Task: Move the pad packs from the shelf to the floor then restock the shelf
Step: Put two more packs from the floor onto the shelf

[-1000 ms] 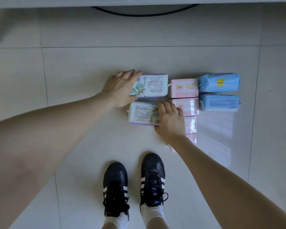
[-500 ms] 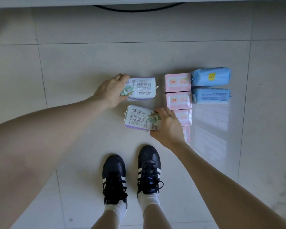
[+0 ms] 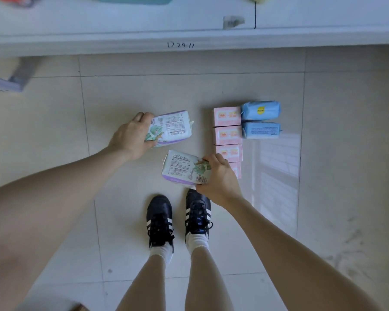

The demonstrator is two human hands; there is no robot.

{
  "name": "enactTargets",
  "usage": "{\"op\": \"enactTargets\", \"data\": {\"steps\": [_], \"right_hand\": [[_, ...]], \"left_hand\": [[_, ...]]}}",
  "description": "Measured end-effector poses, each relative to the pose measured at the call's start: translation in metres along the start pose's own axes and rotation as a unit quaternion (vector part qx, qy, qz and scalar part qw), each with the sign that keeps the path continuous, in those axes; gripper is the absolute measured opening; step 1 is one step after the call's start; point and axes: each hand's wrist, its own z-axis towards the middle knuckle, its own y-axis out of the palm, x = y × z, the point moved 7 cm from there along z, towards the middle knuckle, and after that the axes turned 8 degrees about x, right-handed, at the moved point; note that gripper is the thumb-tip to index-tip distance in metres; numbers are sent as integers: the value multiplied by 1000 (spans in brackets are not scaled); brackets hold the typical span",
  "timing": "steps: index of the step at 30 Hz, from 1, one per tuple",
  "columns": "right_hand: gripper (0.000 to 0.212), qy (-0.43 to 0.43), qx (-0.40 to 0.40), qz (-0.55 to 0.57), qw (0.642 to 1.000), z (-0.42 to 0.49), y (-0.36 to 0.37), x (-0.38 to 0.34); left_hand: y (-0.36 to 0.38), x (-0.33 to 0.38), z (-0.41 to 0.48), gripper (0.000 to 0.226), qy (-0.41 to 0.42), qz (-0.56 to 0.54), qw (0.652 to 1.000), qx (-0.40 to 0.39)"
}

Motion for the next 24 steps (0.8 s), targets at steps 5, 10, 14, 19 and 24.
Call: {"op": "enactTargets", "data": {"steps": [5, 10, 14, 19, 24], "right_hand": [[64, 6, -5, 6, 1000, -38, -36, -26], [64, 19, 3, 9, 1000, -80, -71, -47], [57, 31, 26, 6, 999, -118, -94, -63], [61, 28, 66, 11, 997, -177, -120, -97], [60, -3, 98, 15, 995, -237, -153, -140]], "left_hand": [[-45, 10, -49, 59, -30, -20, 999, 20], [-87, 22, -103, 58, -36, -42, 998, 29], [-118, 31, -145, 58, -19, -49, 998, 31], [-169, 43, -204, 60, 5, -57, 997, 47], [-234, 56, -259, 61, 52, -46, 996, 62]]}}
